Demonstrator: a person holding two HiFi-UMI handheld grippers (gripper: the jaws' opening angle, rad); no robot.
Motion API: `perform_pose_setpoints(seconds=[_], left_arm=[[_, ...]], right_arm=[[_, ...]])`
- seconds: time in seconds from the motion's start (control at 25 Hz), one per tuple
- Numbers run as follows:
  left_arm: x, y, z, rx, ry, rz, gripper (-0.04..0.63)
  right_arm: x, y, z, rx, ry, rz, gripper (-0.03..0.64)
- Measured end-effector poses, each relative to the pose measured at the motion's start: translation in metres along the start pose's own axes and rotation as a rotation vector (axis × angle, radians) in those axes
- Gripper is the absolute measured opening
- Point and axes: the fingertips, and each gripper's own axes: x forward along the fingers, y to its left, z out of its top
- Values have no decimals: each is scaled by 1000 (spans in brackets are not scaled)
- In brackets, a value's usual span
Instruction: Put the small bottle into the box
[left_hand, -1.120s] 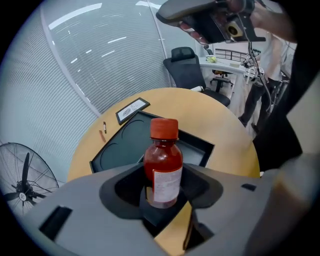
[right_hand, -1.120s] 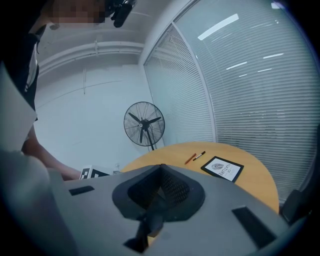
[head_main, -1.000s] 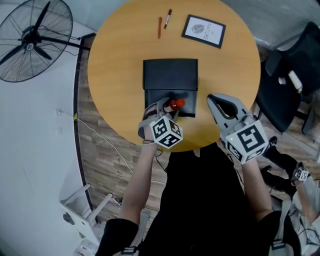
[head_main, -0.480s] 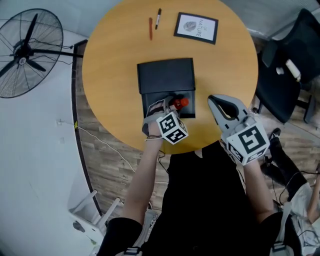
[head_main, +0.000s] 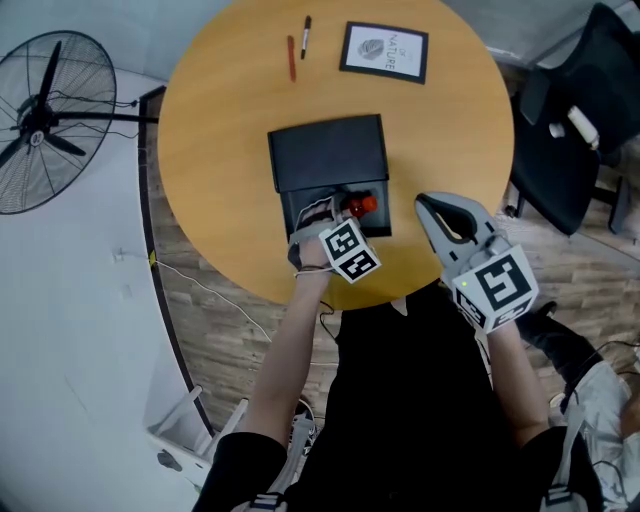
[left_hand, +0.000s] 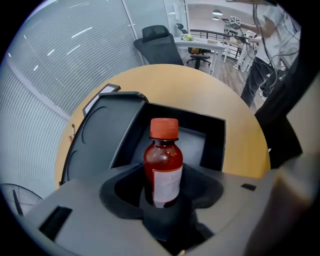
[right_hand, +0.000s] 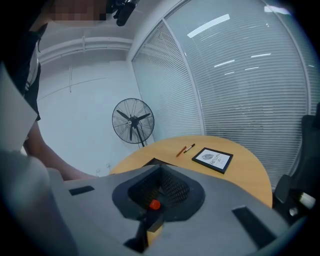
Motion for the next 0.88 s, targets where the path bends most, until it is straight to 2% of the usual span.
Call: perform_pose_setpoints(seconds=[0.32,0.88], left_arm=[[8,0,8,36,7,-9,216],[12,-3,8,53,-9,-18,216]], right_arm=[[-3,-6,-4,15,3,-18,9],[-5,-8,-5,18,6,-24,9]])
